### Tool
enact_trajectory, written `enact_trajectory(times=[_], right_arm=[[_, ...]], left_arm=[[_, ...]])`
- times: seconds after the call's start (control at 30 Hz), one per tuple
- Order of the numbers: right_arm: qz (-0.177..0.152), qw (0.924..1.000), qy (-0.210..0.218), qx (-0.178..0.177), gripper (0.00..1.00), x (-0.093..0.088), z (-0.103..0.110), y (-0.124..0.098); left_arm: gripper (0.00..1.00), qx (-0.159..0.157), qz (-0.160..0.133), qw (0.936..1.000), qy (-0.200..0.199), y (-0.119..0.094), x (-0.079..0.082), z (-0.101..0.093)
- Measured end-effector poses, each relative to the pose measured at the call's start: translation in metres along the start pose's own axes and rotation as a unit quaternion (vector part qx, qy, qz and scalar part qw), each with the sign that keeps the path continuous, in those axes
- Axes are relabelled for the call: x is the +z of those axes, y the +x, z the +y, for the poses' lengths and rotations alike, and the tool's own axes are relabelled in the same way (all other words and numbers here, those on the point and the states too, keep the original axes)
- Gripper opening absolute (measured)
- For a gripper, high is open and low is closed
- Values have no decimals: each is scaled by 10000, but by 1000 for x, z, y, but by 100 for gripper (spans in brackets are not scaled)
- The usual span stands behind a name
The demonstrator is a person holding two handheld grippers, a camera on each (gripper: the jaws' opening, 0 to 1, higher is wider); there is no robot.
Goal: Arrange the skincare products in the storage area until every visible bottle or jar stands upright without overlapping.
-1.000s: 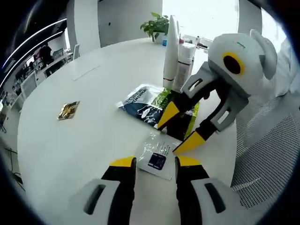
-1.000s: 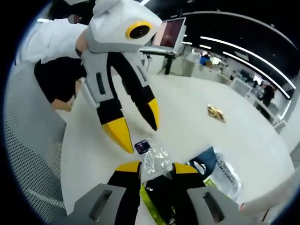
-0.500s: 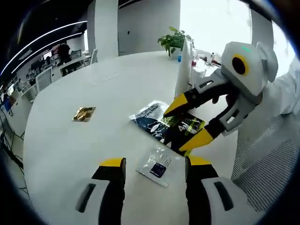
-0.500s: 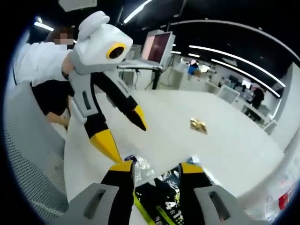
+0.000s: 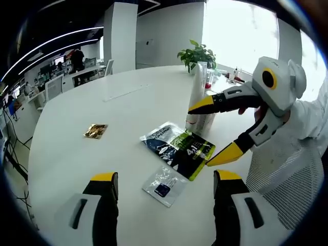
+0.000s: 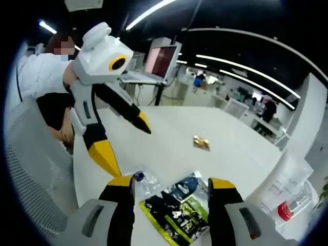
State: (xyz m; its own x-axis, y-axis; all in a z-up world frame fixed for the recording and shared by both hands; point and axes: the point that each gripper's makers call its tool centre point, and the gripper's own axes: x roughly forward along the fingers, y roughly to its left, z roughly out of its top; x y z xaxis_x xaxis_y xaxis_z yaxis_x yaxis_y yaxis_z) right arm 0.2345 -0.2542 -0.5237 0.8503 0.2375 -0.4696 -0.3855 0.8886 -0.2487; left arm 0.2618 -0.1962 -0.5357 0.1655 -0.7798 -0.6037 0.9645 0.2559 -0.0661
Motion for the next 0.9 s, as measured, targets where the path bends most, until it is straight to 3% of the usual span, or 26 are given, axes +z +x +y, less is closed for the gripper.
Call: enact_trajectory(times=[0.2,0.5,0.67,0.8,0.9], right_arm=[[8,9995,-22,-314,68,-2,-6,-19],[32,9953,297,-918,86,-9,-31,-49],[-11,9942,383,-1004,89,-8,-35,-58],[20,9938,435,-1025,99,-9,-34,-61],[17,9936,439,-1043,99,-9,-36,-66]], left_arm=[[78,27,-130,9999,58,-6,3,-6],[83,-51,-336,9994,89,-14,9,-18],[87,1,-385,9991,170,-20,11,-20],[90,18,-427,9989,206,-23,13,-23],[91,36,-456,9987,237,-26,14,-25]])
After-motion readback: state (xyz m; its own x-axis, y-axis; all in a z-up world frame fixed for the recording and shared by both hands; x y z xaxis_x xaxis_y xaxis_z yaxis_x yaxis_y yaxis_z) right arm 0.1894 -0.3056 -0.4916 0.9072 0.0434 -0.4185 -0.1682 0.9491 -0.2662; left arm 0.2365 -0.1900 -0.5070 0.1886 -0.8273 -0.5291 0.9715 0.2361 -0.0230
